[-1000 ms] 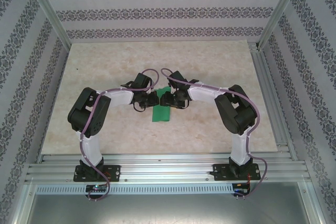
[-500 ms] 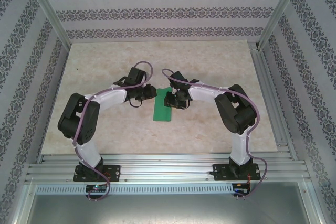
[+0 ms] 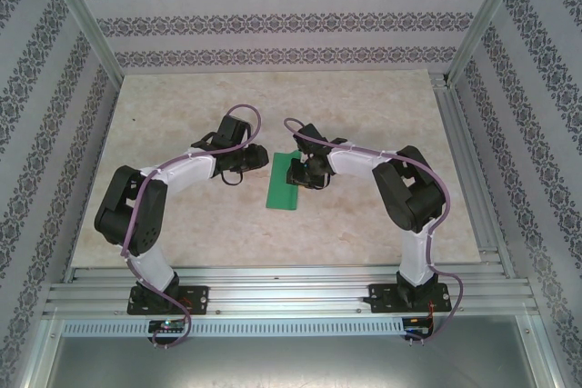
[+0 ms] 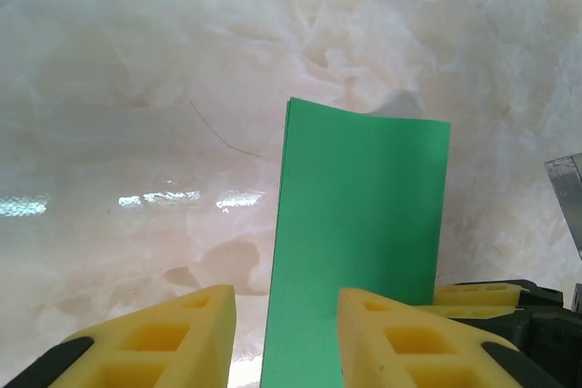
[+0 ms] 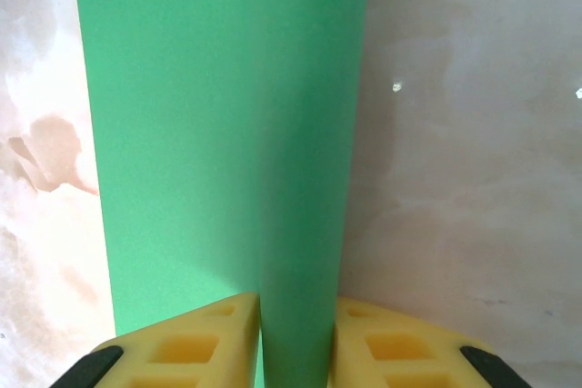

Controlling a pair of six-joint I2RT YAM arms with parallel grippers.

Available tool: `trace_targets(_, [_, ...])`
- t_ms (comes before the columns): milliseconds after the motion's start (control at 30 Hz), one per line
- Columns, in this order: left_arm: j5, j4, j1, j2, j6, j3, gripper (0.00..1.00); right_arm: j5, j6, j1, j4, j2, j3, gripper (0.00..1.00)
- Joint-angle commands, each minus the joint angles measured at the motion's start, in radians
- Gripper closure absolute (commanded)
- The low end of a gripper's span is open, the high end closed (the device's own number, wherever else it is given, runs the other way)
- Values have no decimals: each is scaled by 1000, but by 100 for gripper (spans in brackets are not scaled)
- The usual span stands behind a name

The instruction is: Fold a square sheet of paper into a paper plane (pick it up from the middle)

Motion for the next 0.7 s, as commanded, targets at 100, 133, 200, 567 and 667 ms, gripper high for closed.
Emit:
trace_targets(100, [23, -2, 10, 10, 7, -7, 64, 83, 1, -23, -30, 18, -34, 74])
trace_targets(133, [23, -2, 10, 10, 8, -5, 64, 82, -2, -24, -32, 19, -32, 74])
trace_targets(200, [29, -3, 10, 12, 12, -6, 64, 81, -15, -25, -36, 21, -30, 74])
trace_targets(567, [58, -8, 10, 28, 35, -1, 64, 67, -103, -25, -56, 31, -26, 72])
trace_targets(667, [69, -4, 10, 35, 39, 0, 64, 58, -115, -24, -55, 34, -26, 71])
